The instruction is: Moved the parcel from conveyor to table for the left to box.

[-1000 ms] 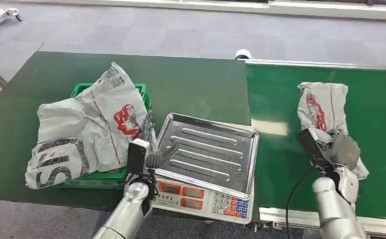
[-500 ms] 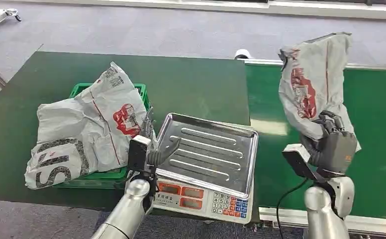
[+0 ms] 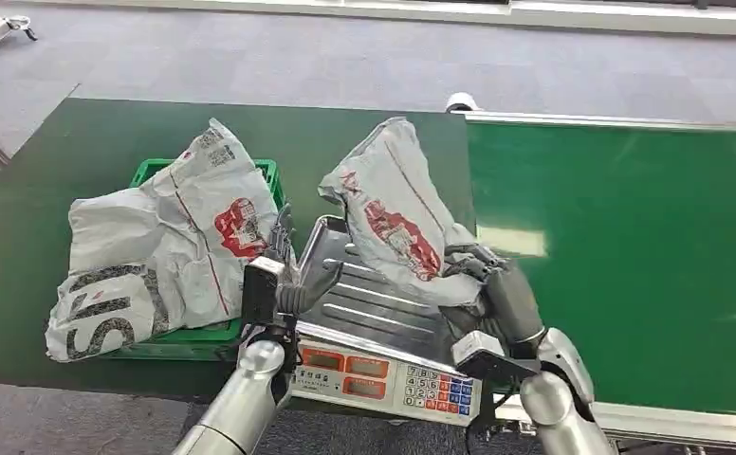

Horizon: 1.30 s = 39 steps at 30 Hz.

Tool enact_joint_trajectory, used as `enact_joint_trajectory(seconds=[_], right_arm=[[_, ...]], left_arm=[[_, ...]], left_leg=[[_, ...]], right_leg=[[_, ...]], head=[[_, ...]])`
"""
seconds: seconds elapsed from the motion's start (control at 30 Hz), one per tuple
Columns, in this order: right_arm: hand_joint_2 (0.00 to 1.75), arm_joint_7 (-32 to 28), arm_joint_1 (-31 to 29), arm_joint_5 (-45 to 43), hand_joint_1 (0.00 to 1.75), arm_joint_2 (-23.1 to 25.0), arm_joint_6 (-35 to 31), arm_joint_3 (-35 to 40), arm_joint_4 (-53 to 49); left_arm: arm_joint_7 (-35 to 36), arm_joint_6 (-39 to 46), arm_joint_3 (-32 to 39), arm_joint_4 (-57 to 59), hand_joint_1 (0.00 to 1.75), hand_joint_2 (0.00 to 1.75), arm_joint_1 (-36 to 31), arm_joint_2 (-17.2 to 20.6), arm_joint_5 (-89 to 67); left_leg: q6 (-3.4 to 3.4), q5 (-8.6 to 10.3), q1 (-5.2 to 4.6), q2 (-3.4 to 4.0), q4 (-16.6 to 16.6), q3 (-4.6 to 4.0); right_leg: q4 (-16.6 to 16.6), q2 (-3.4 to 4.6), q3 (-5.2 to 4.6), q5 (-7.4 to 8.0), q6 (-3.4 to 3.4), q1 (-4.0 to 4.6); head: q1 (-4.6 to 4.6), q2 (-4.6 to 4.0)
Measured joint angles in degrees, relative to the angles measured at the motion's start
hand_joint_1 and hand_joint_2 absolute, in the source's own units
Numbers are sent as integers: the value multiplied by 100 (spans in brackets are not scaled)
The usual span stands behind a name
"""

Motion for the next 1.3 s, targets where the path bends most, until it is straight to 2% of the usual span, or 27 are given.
enact_joint_trajectory(seconds=[0.1, 0.13, 0.17, 0.3, 0.5, 0.53, 0.67, 0.8, 1.0, 1.1, 1.2, 1.23, 1.3], right_arm=[[175, 35, 0, -116, 175, -53, 404, 175, 92], [175, 74, 0, -127, 44, -79, 514, 236, 129], [175, 85, 2, -136, 0, -105, 579, 274, 160], [175, 232, -2, -162, 0, -212, 681, 383, 278], [175, 418, -24, -13, 0, -302, 213, 383, 381], [0, 422, -24, 55, 0, -304, 57, 383, 381], [0, 415, -23, 244, 0, -304, -692, 381, 372], [0, 167, -2, -93, 0, -304, -945, 359, 261], [0, -242, 92, -1129, 0, -302, -625, 219, 12], [0, -275, 153, -1539, 0, -302, -394, 169, -100], [0, -286, 240, -2007, 0, -302, -141, 103, -229], [175, -289, 261, -2114, 0, -302, -115, 83, -264], [175, -295, 272, -2269, 0, -302, -147, 57, -310]], left_arm=[[0, -7, -7, 0, 0, 175, -7, 0, 0], [0, -9, -9, 0, 0, 175, -9, 0, 2], [0, -9, -11, 2, 0, 175, -12, 0, 2], [0, -9, -17, 17, 0, 175, -23, 0, 20], [0, -7, -33, 17, 0, 175, -23, 0, 55], [0, -4, -33, 17, 0, 175, -23, 0, 61], [0, 31, -33, 17, 0, 175, -23, 0, 74], [0, 129, -33, 9, 0, 175, -21, -4, 122], [0, 694, -33, -214, 0, 175, 20, -22, 166], [0, 1323, -33, -437, 0, 175, 63, -35, 109], [0, 2338, -13, -902, 0, 175, 200, -37, -439], [-2, 2537, 45, -1174, 0, 175, 265, -57, -906], [-4, 2625, 173, -1623, 0, 175, 357, -94, -1597]], left_leg=[[0, 0, 0, -3, 0, 0], [0, 0, 0, -2, 0, 0], [0, 0, 0, -1, 0, 0], [0, 0, 0, -2, 0, -1], [0, 0, 0, -2, 0, -1], [0, 0, 0, -2, 0, 0], [0, 0, 0, -1, 0, 0], [0, 0, 0, -1, 0, 0], [0, 0, 0, -1, 0, -1], [0, 0, 0, 0, 0, 0], [0, 0, 0, 0, 0, -1], [0, 0, 0, -1, 0, -2], [0, 0, 1, 0, 0, -3]], right_leg=[[0, -2, 0, 0, 0, 0], [0, -2, 0, 0, 0, 0], [0, -1, 0, 0, 0, 0], [0, -1, 0, 0, 0, 1], [0, -1, 0, 0, 0, 0], [0, -1, 0, 0, 0, 0], [0, -1, 0, 0, 0, 0], [0, 0, -1, 0, 0, 1], [0, -1, 0, 0, 0, 0], [0, 0, -1, 0, 0, 0], [0, 0, -2, 0, 0, 1], [0, 0, -1, 0, 0, 1], [0, 0, -2, 0, 0, 1]], head=[[2, 0], [0, 0], [0, 0], [0, 0], [0, 0], [2, 0], [2, 0], [2, 0], [2, 0], [2, 0], [0, 0], [2, 0], [4, 0]])
